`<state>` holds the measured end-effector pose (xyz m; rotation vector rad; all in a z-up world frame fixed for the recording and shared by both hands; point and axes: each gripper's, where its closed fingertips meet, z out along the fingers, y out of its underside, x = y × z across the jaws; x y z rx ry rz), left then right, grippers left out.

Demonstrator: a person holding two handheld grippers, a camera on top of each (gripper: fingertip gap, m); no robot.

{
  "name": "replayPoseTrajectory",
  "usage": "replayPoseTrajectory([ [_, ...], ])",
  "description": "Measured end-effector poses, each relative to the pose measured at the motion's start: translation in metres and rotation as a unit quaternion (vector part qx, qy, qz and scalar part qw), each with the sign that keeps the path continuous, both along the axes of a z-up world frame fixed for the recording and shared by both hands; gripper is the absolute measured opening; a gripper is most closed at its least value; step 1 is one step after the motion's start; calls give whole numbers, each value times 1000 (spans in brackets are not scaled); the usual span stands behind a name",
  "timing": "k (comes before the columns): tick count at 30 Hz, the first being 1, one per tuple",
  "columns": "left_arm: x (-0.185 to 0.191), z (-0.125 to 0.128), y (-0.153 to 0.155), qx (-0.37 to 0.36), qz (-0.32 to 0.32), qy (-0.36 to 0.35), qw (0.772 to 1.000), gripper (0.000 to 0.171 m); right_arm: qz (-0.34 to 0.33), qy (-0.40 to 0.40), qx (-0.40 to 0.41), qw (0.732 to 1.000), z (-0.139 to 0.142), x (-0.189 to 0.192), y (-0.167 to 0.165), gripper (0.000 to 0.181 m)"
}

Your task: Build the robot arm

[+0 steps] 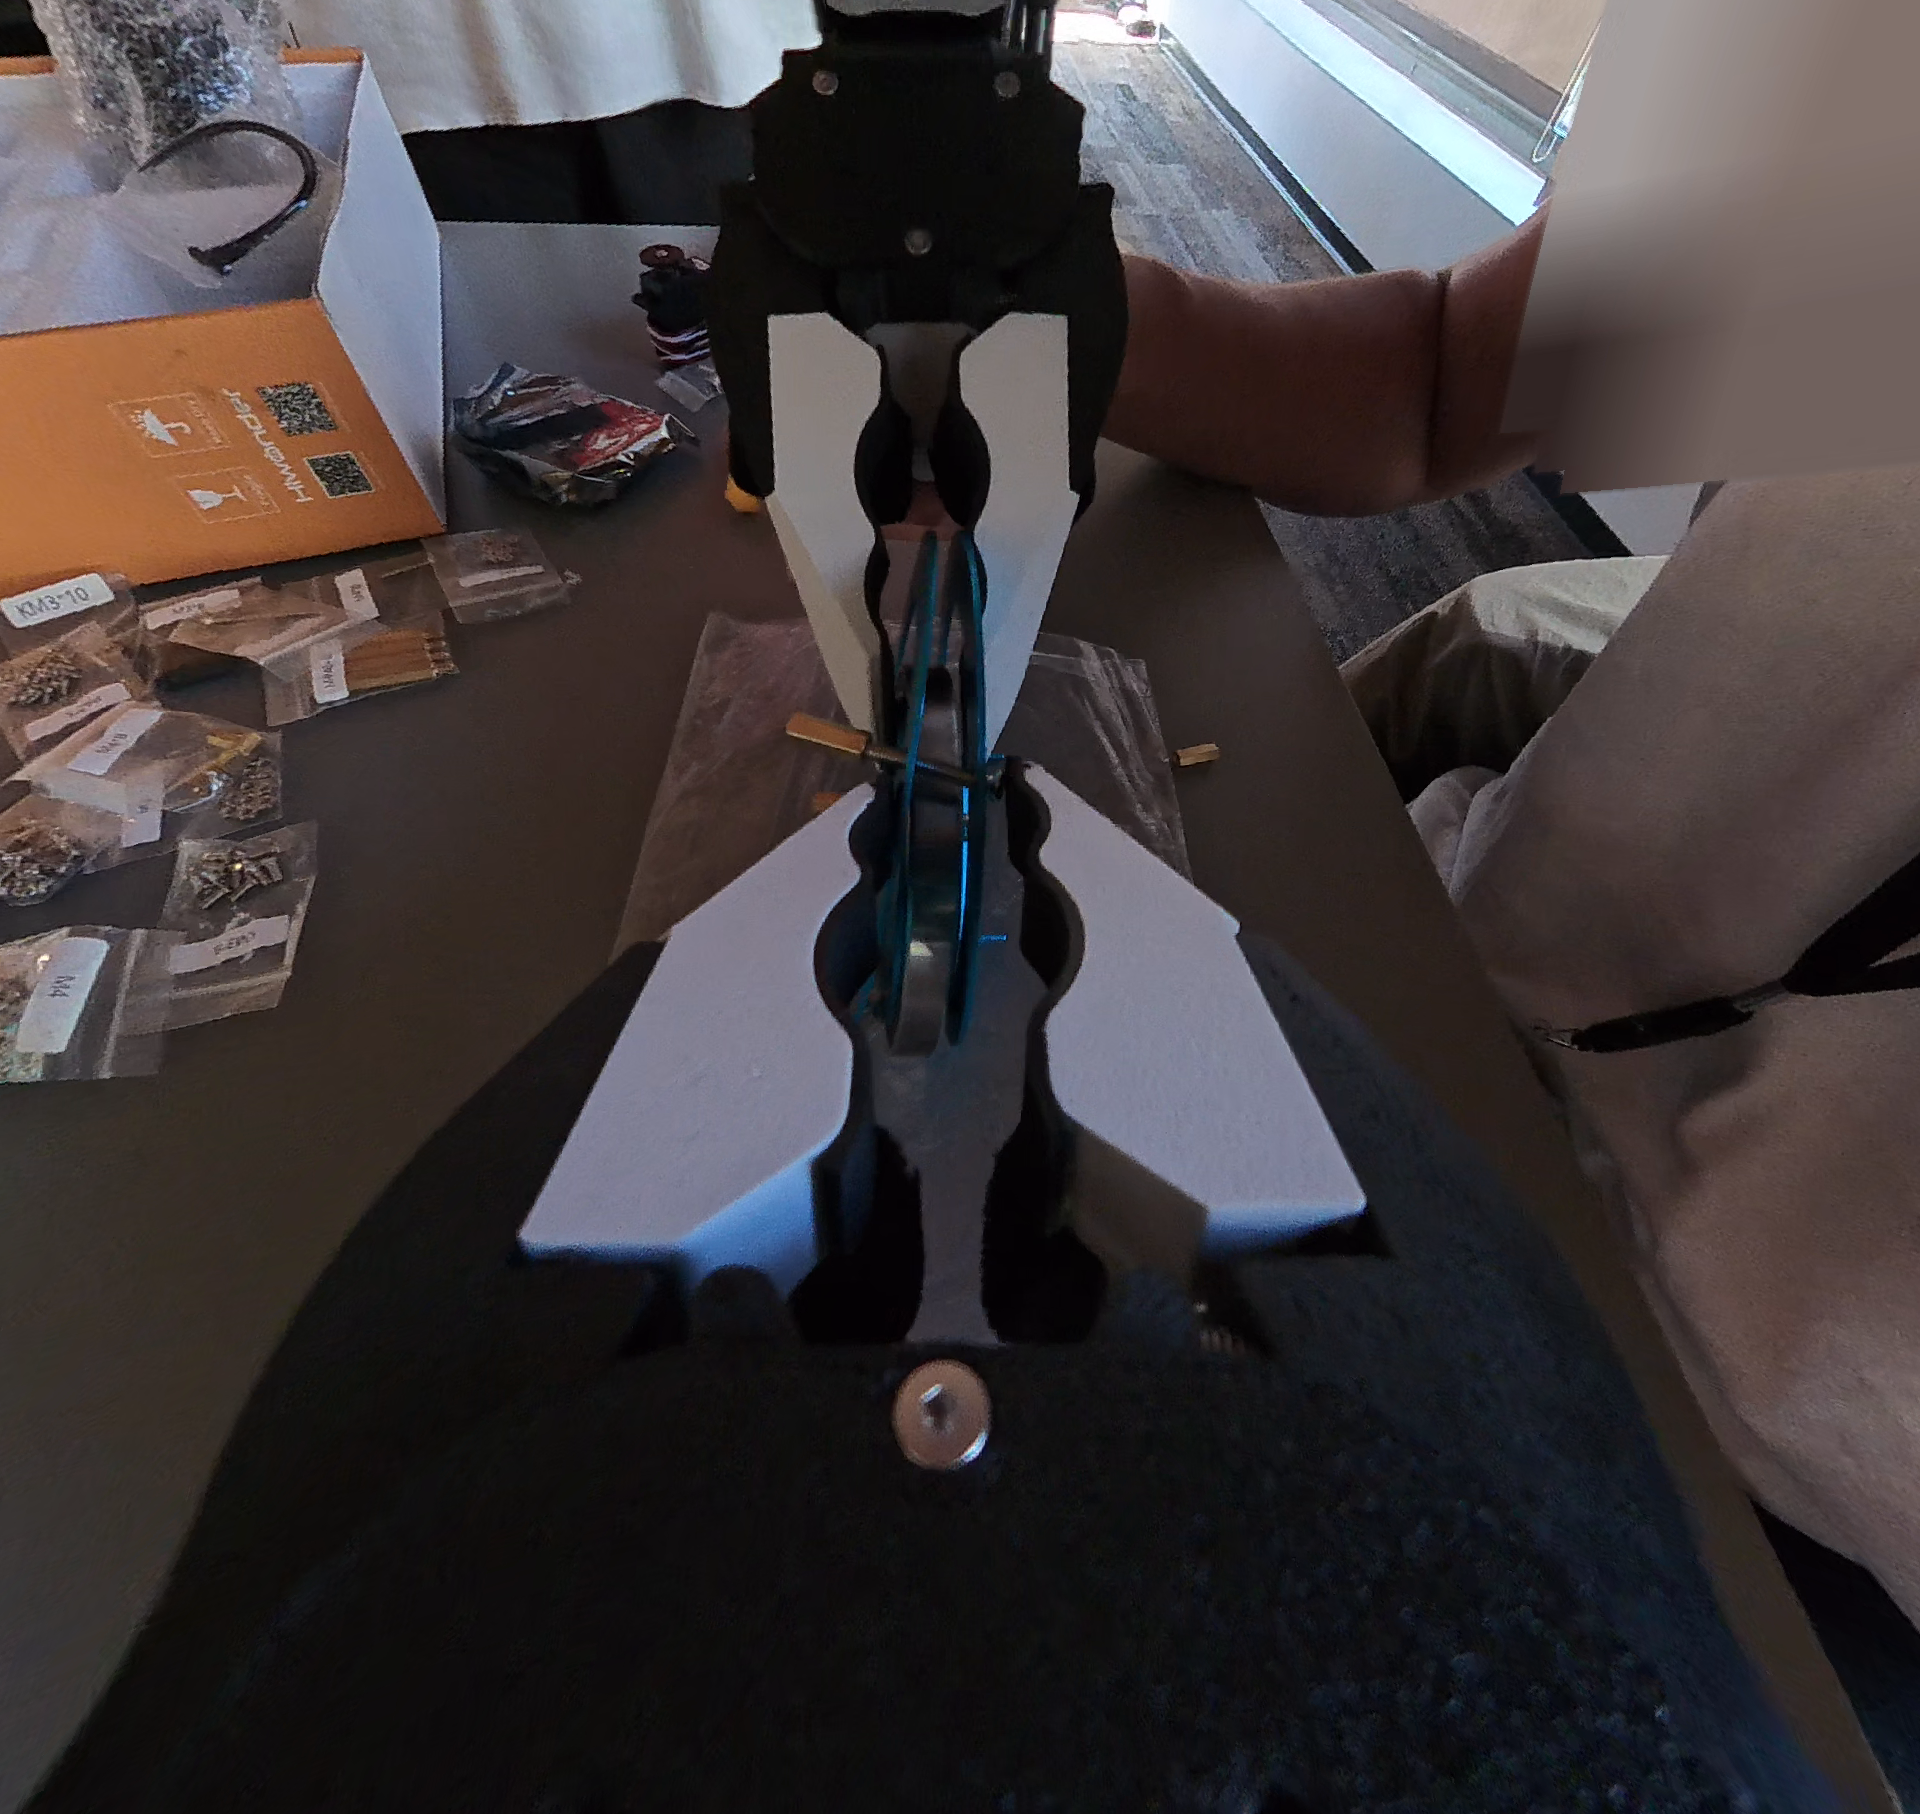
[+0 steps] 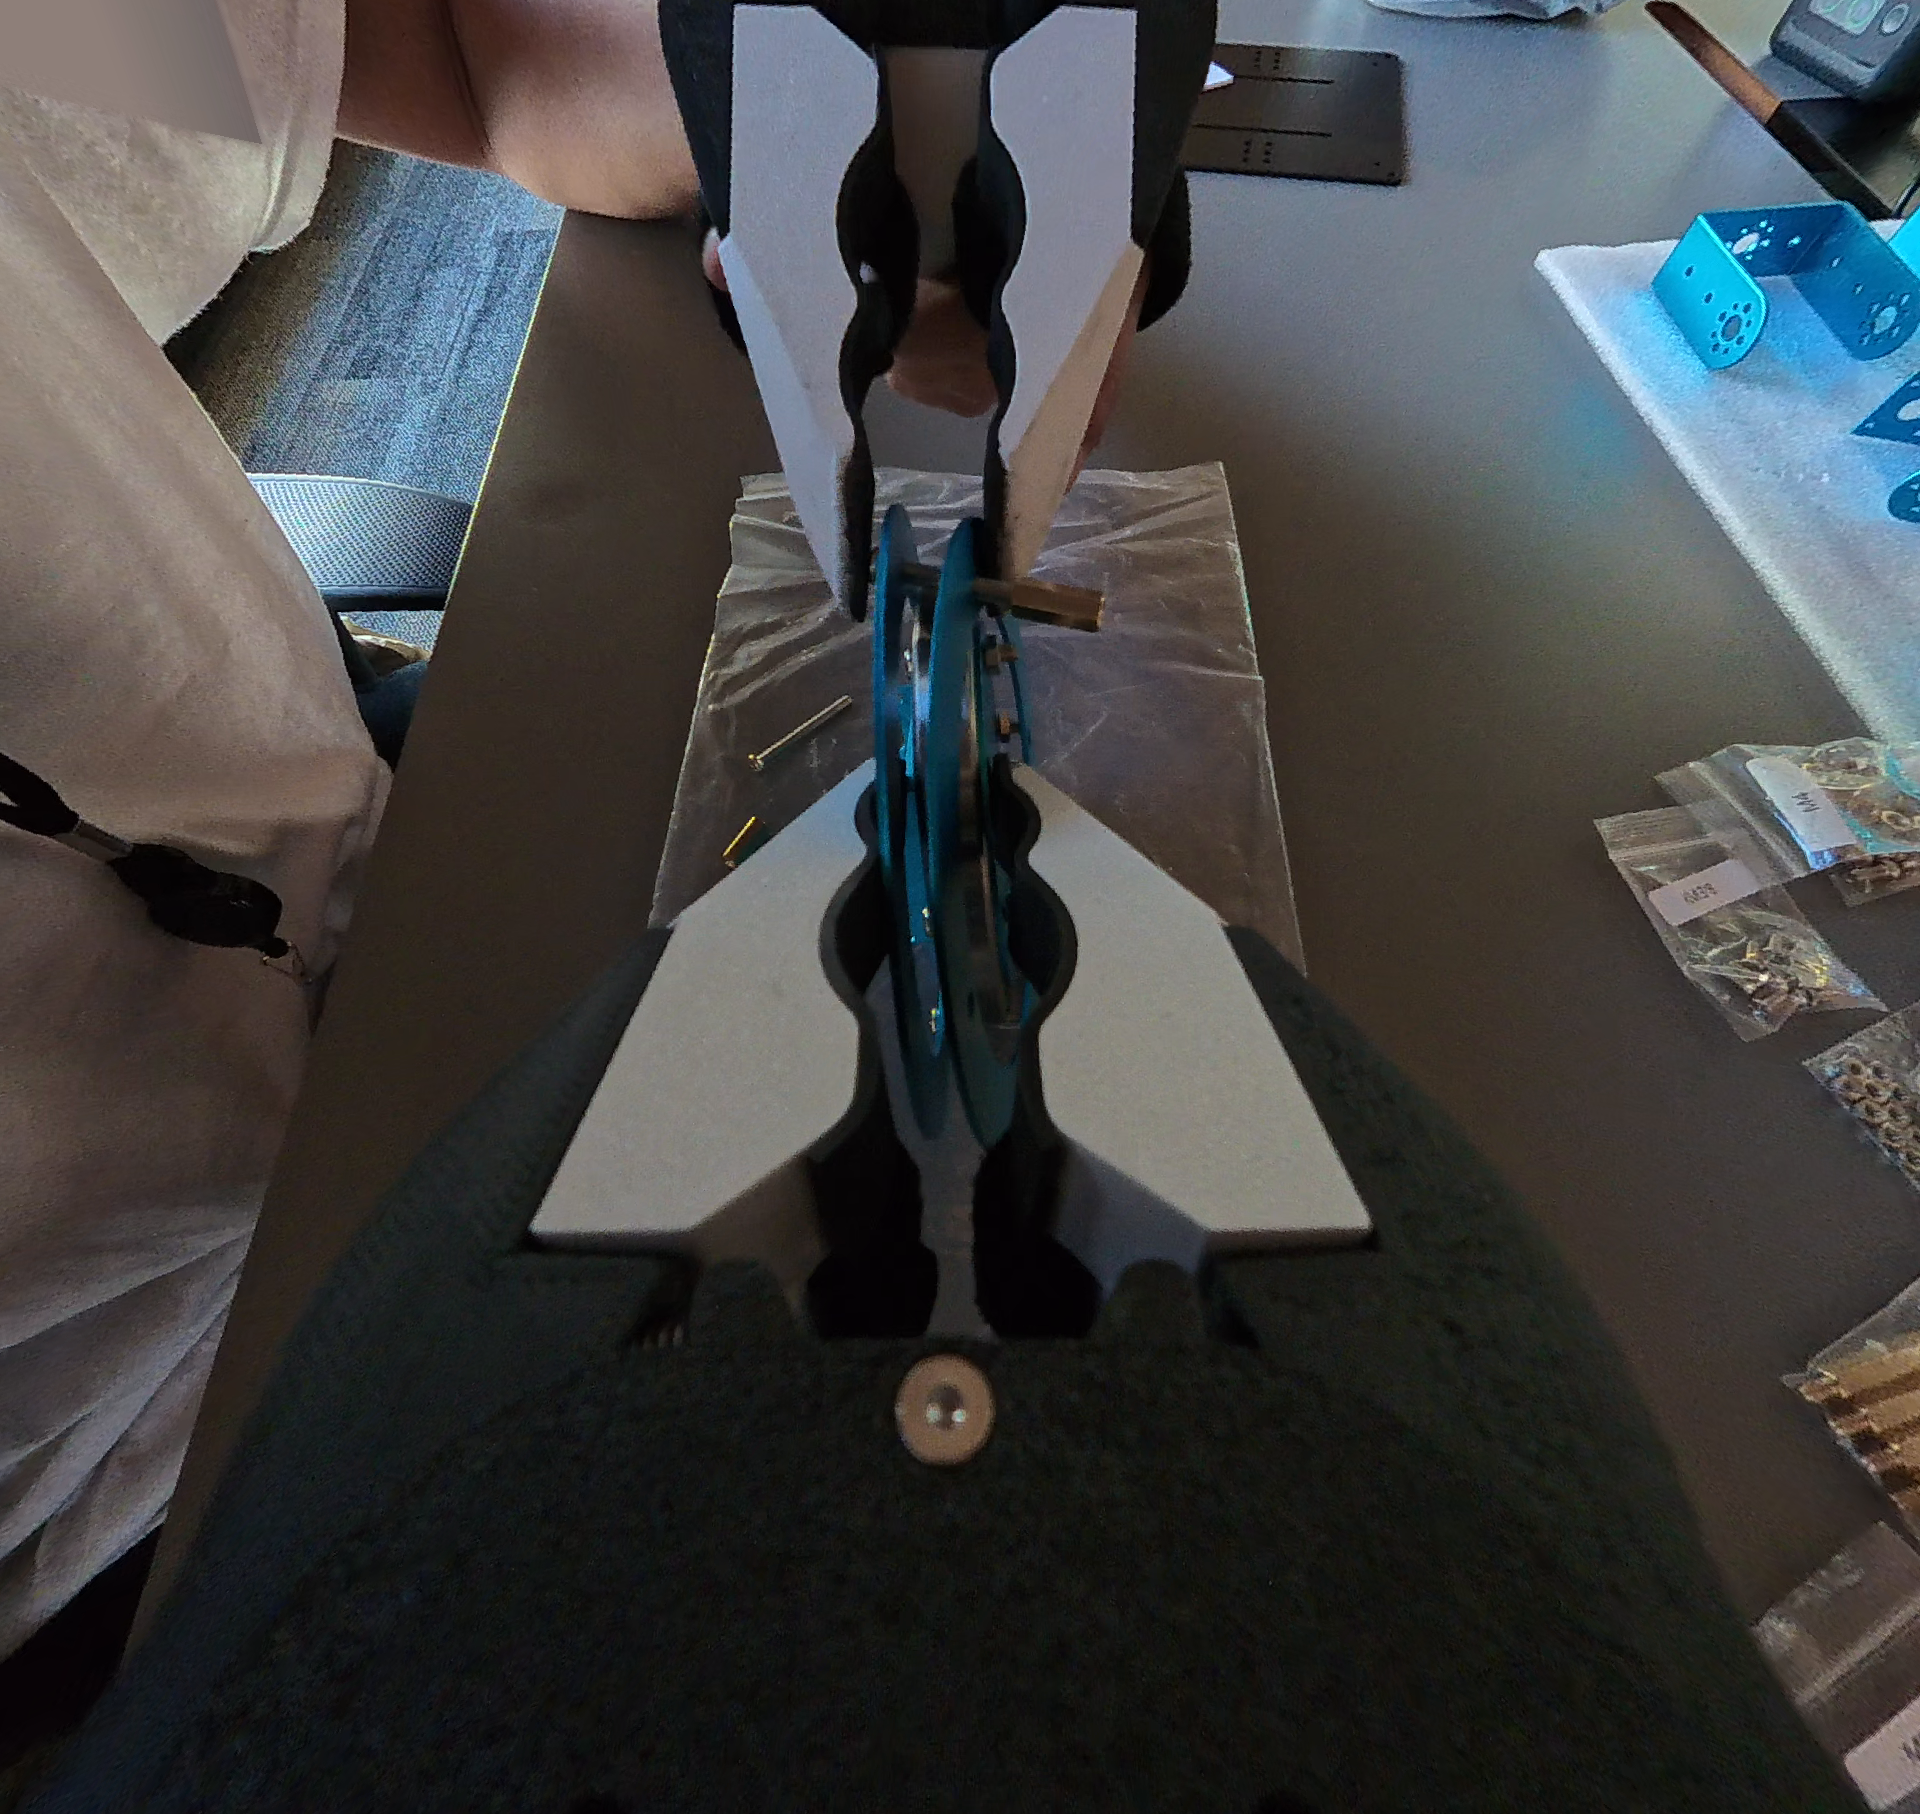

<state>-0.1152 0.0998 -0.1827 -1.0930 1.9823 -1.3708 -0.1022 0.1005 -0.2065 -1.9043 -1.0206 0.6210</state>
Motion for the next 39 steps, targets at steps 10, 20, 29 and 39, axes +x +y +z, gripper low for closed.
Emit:
replayPoseTrajectory([
  [10, -2, 0, -18, 23, -24, -26, 999, 20, 31, 11, 3, 999, 1, -5, -11, 14],
  [20, -1, -1, -26, 112, 8, -67, 991, 17, -33, -79, 98, 991, 10, -2, -17, 15],
  [29, -5, -4, -35, 174, 16, -86, 981, 15, -22, -58, 38, 997, 2, -5, -26, 14],
  [39, -9, -7, -33, 193, 12, -96, 976, 14, -32, -55, 30, 998, 1, -8, -29, 14],
])
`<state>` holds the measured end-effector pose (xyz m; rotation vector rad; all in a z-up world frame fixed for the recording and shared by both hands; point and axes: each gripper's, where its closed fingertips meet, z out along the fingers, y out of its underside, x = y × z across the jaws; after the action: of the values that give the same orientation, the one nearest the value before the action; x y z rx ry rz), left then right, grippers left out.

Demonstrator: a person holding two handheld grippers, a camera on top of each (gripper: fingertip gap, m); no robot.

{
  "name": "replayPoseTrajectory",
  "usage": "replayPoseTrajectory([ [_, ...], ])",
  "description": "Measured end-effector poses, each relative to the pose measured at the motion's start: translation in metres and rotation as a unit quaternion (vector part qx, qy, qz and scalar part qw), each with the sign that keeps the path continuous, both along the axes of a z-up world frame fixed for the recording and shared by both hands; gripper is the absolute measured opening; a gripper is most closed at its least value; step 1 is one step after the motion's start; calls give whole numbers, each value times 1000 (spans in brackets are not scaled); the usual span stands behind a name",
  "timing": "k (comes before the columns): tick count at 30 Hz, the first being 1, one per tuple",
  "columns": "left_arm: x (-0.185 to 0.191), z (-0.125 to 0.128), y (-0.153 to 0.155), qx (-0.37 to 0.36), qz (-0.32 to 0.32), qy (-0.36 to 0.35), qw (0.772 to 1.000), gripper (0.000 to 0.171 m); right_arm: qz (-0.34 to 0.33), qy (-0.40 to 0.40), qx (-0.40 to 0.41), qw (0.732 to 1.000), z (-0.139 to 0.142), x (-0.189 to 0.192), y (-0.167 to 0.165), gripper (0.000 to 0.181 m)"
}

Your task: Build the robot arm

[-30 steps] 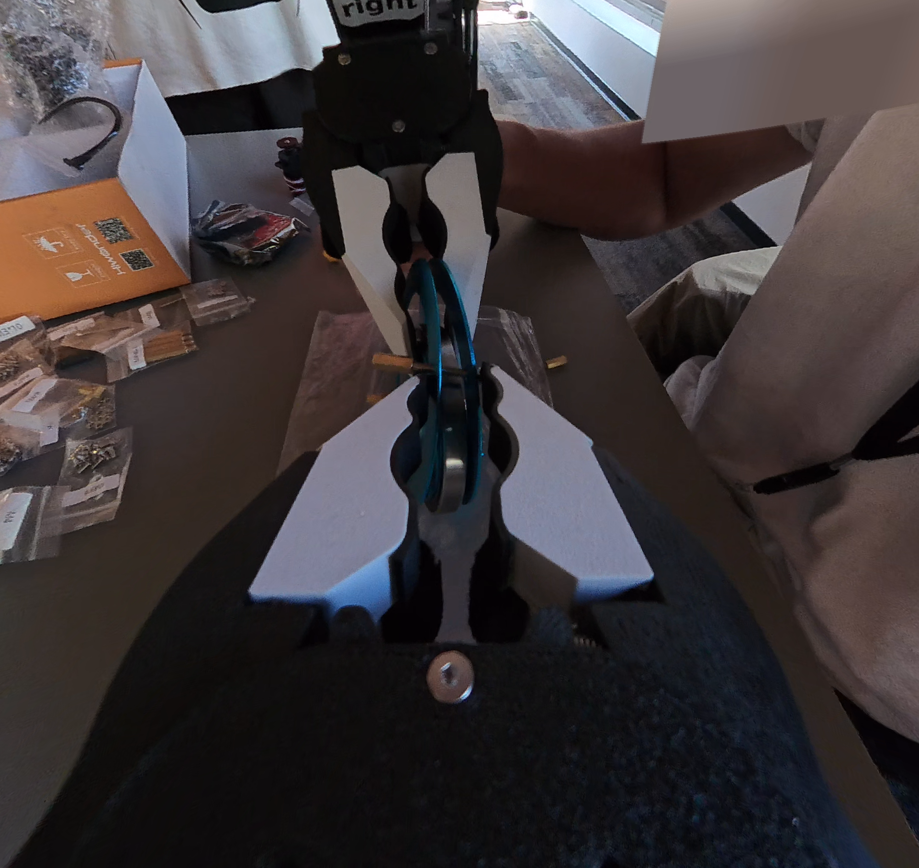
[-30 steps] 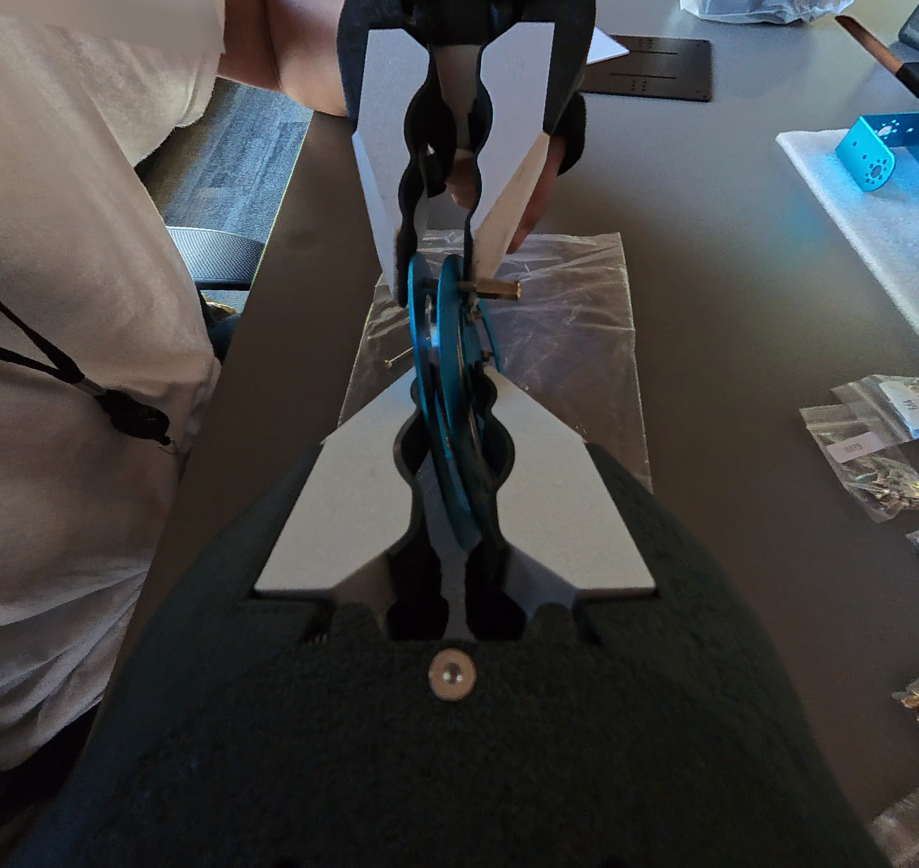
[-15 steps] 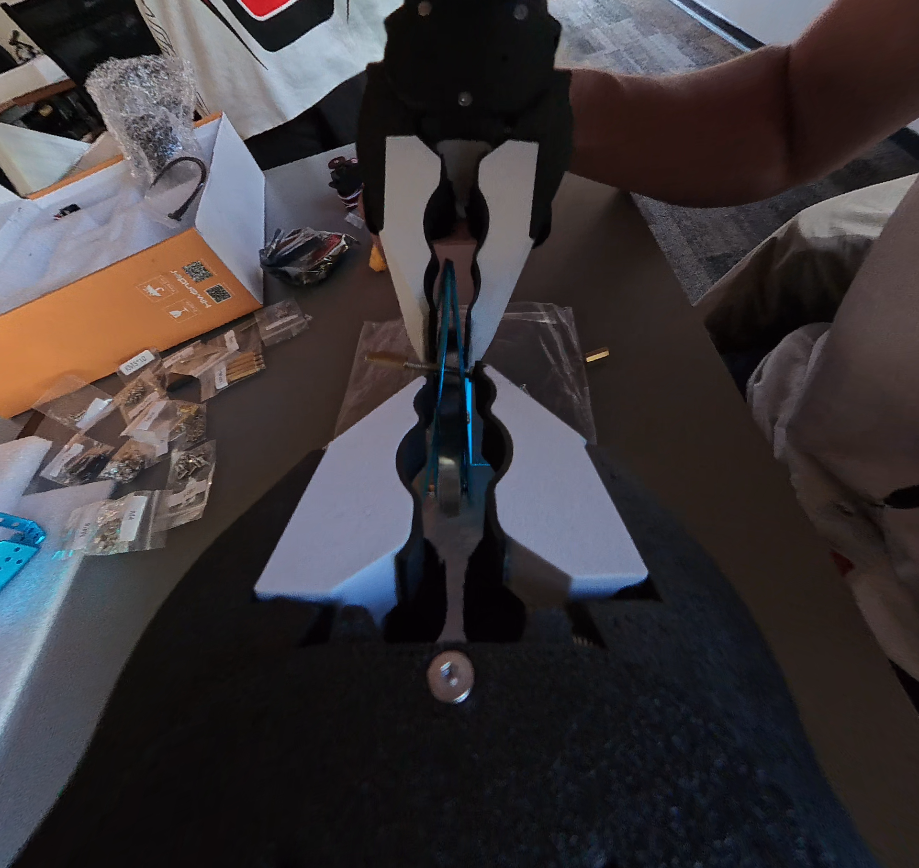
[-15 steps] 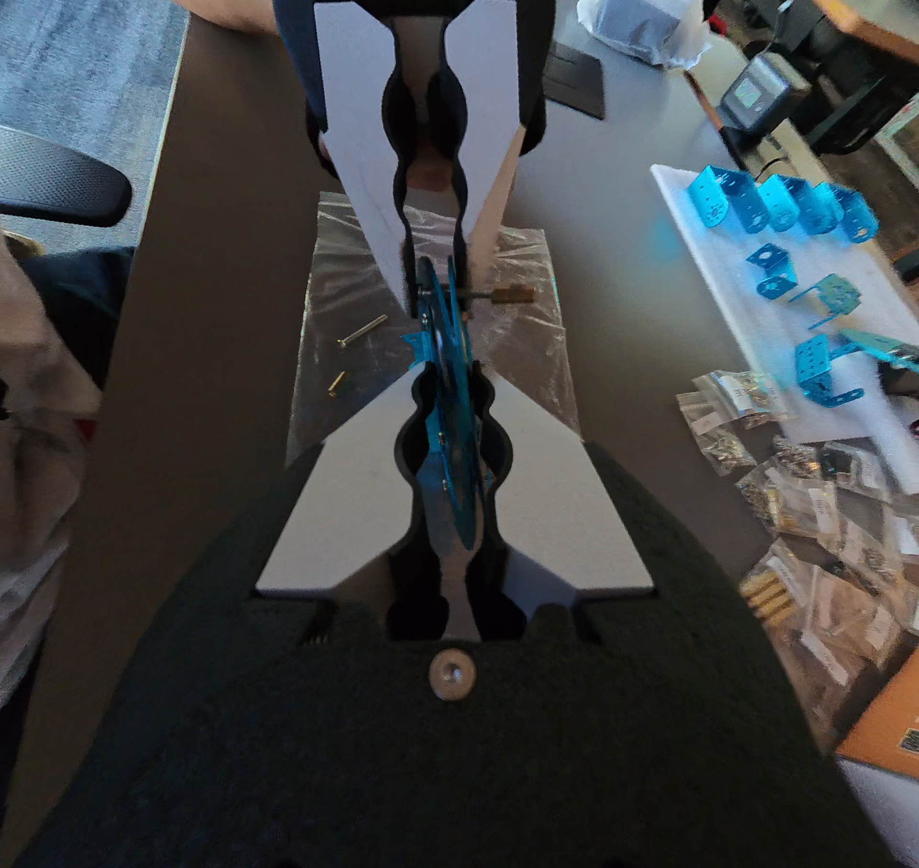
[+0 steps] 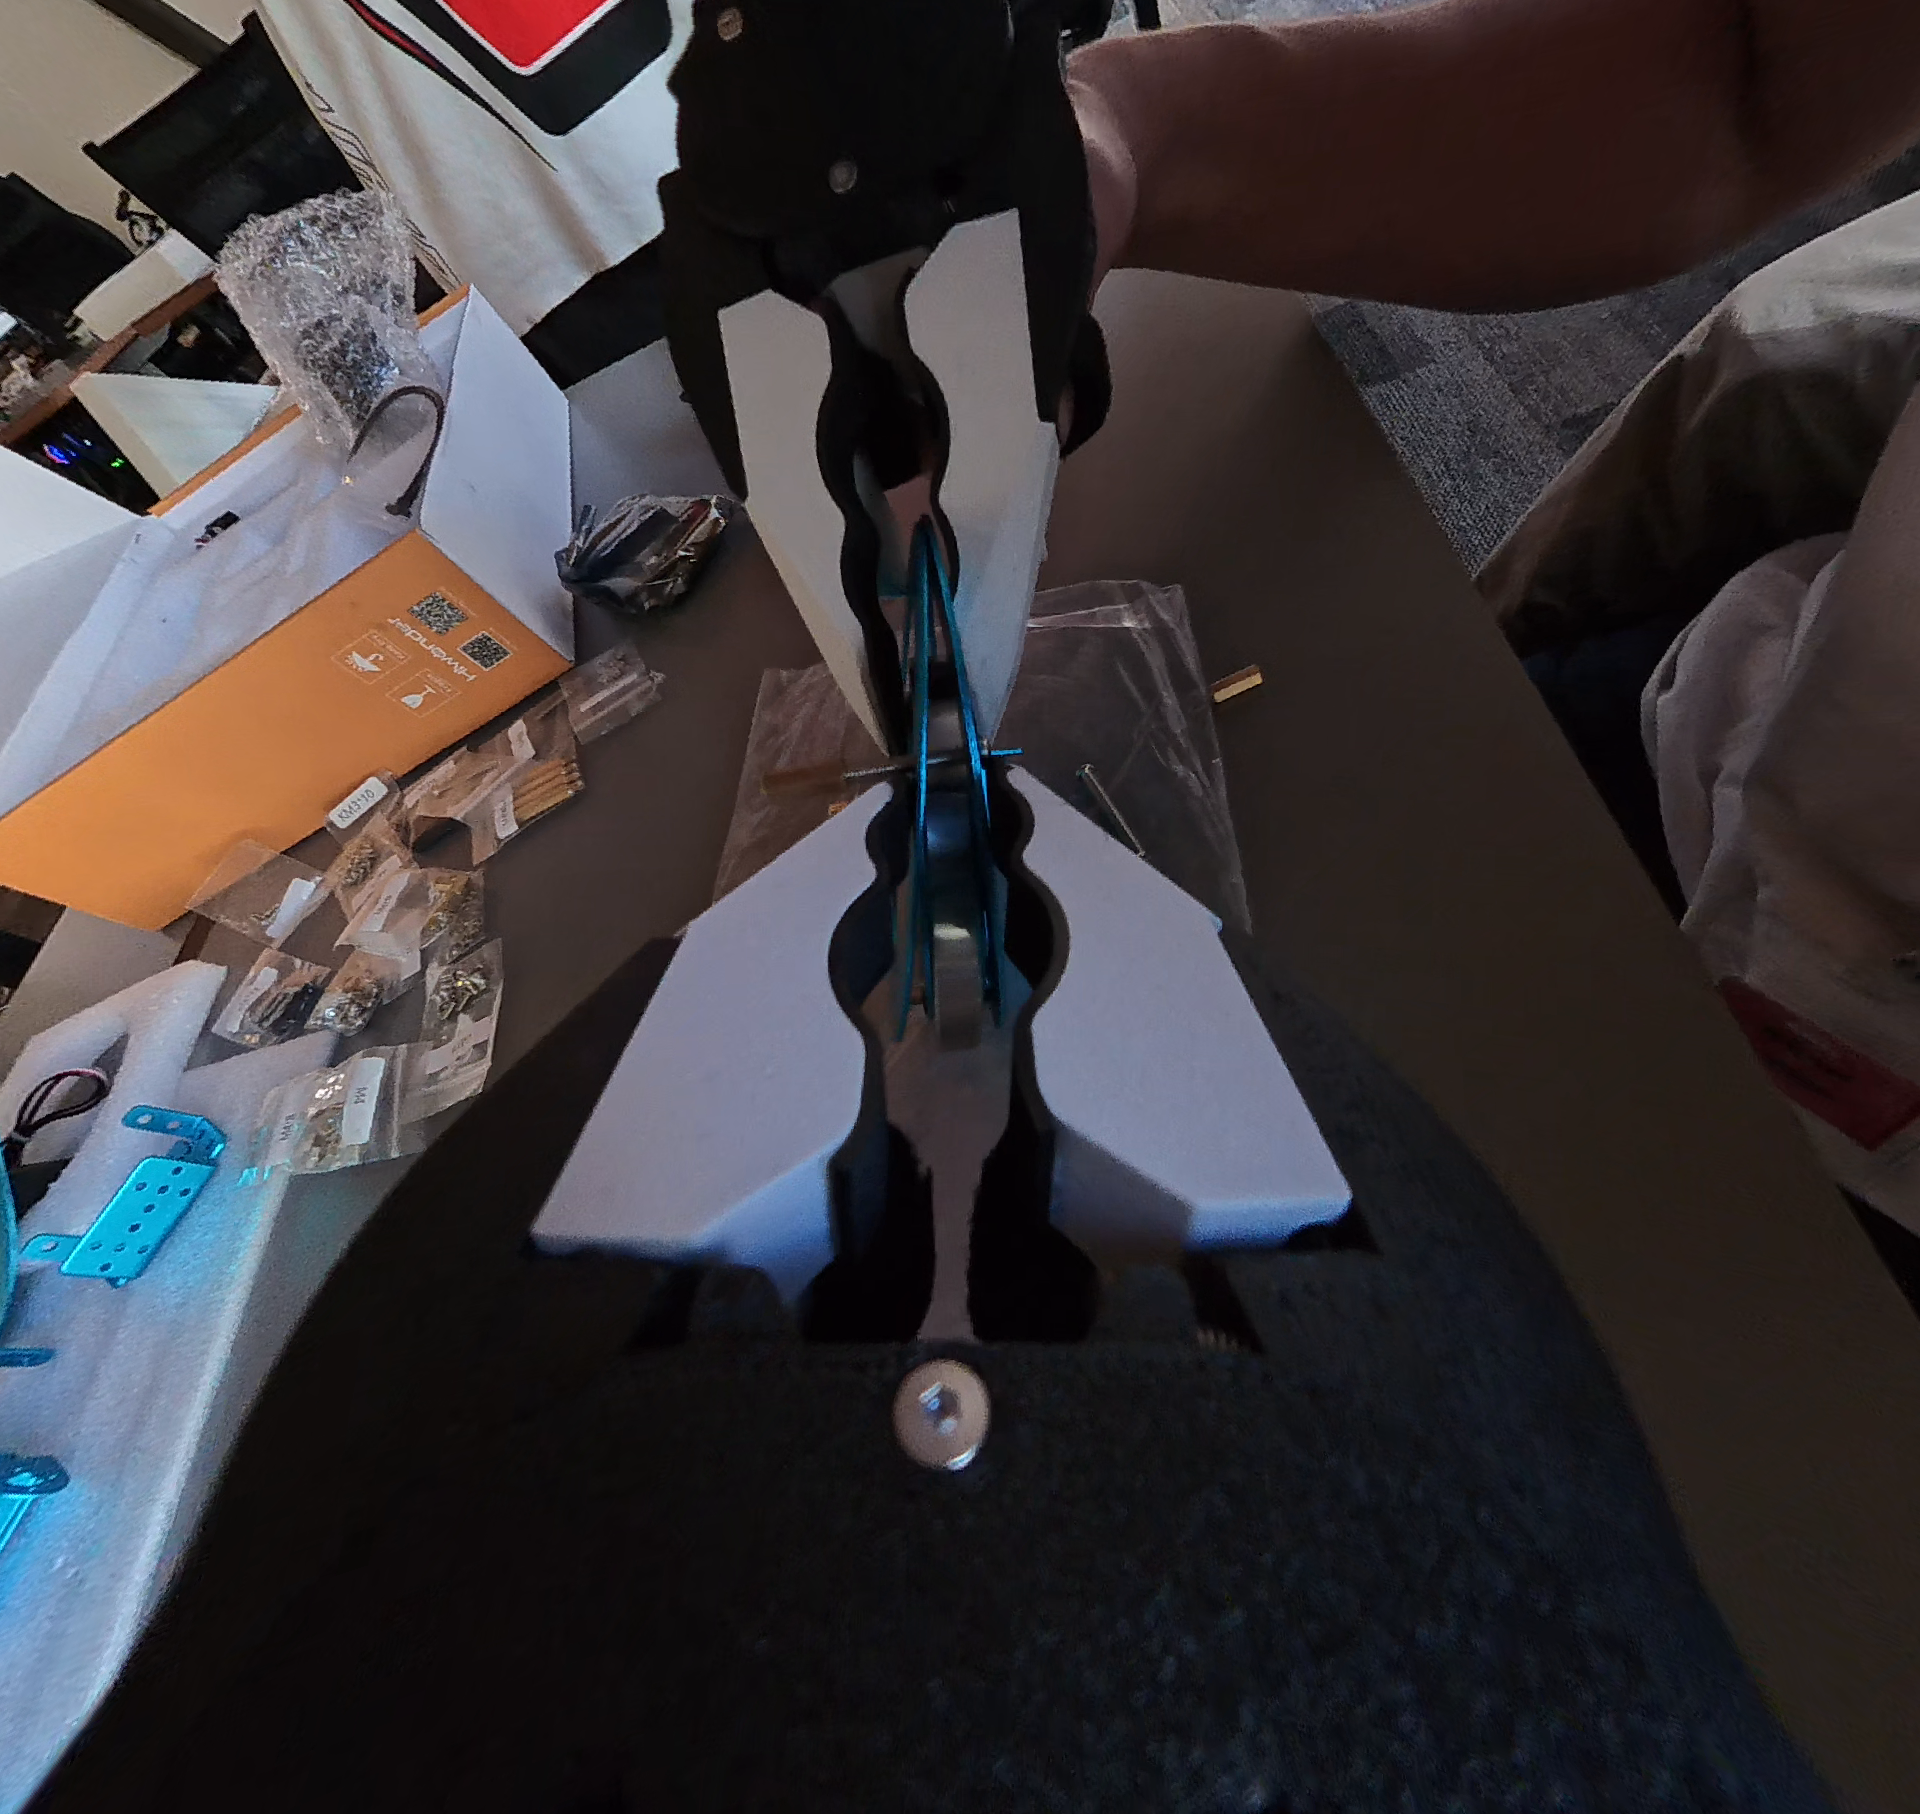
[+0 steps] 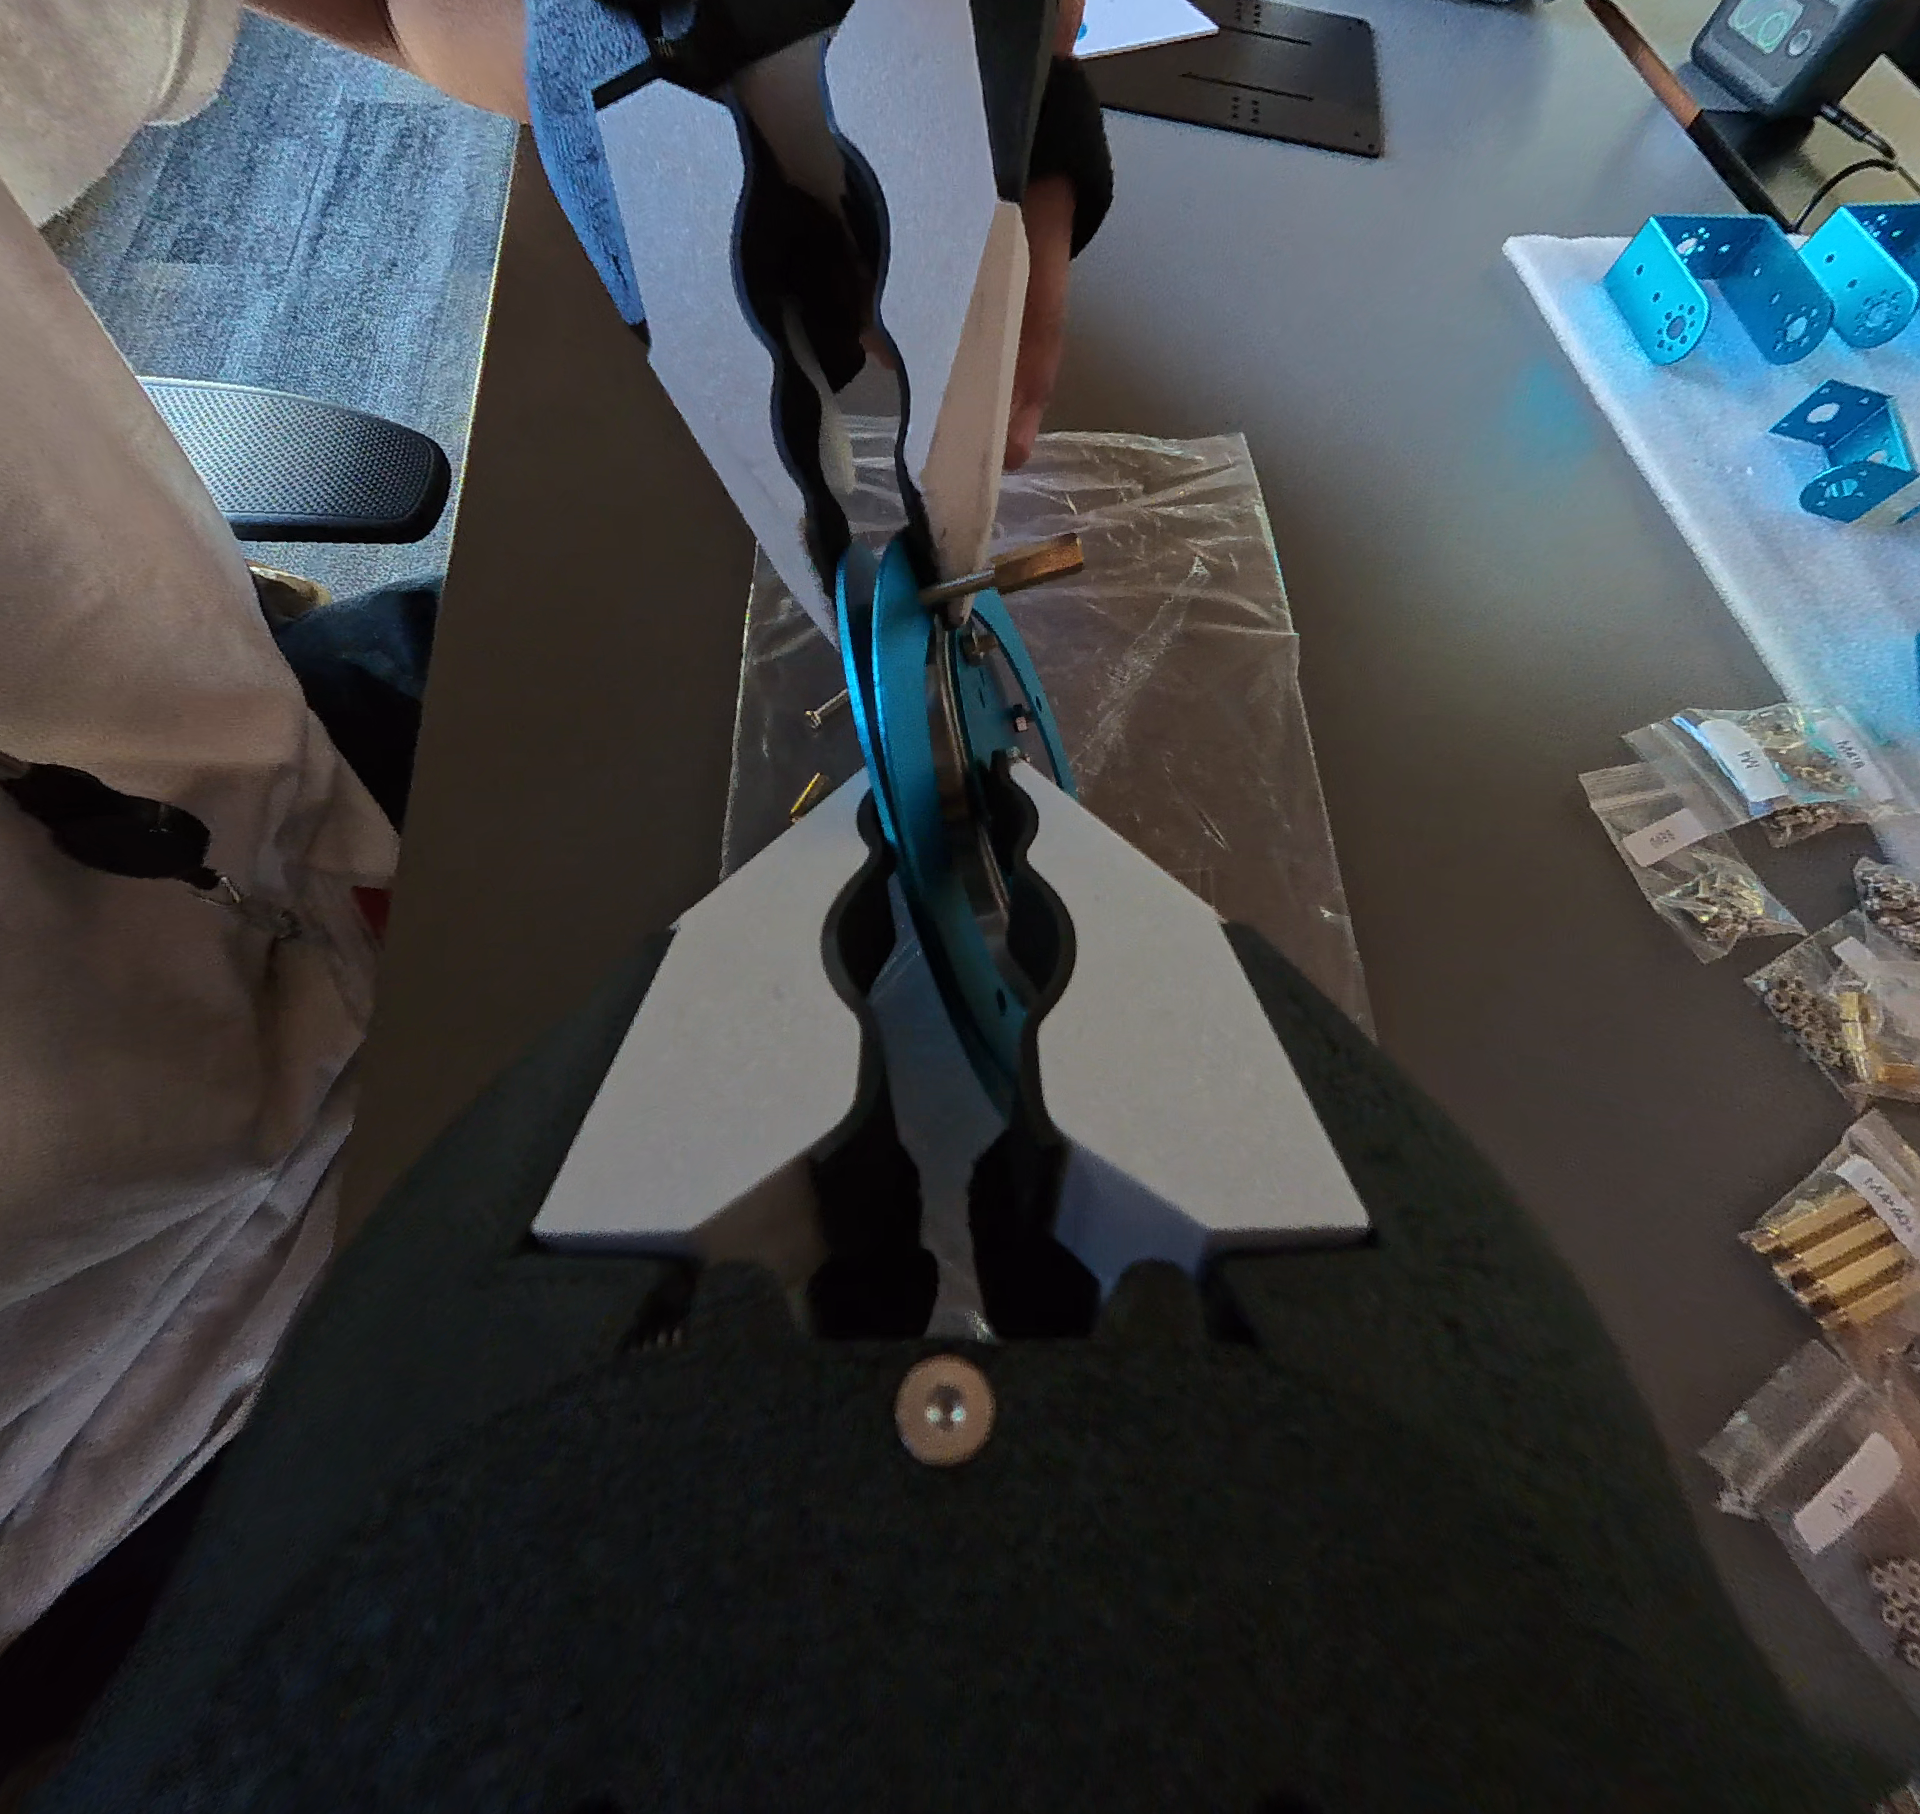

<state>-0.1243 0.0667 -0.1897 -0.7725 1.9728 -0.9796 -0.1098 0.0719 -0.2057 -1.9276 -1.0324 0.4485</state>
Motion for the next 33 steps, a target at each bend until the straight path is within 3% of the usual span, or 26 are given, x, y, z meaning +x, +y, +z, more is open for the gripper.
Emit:
replayPoseTrajectory([
  [9, 0, 0, -4, -3, 0, -26, 1000, 13, -32, -15, 4, 999, -1, 0, -4, 16],
  [12, 0, -1, -6, 7, 1, -30, 1000, 13, -32, -12, 19, 999, 8, -5, -8, 29],
  [20, 1, -2, -7, 10, 6, -26, 1000, 13, -34, -82, 113, 990, 20, -22, -3, 20],
  [30, 1, -3, -11, -4, 3, -17, 1000, 13, -6, -68, 58, 996, 14, -21, -9, 13],
  [33, 2, -2, -11, -13, 9, -16, 1000, 14, -3, -76, 83, 994, 14, -20, -9, 13],
])
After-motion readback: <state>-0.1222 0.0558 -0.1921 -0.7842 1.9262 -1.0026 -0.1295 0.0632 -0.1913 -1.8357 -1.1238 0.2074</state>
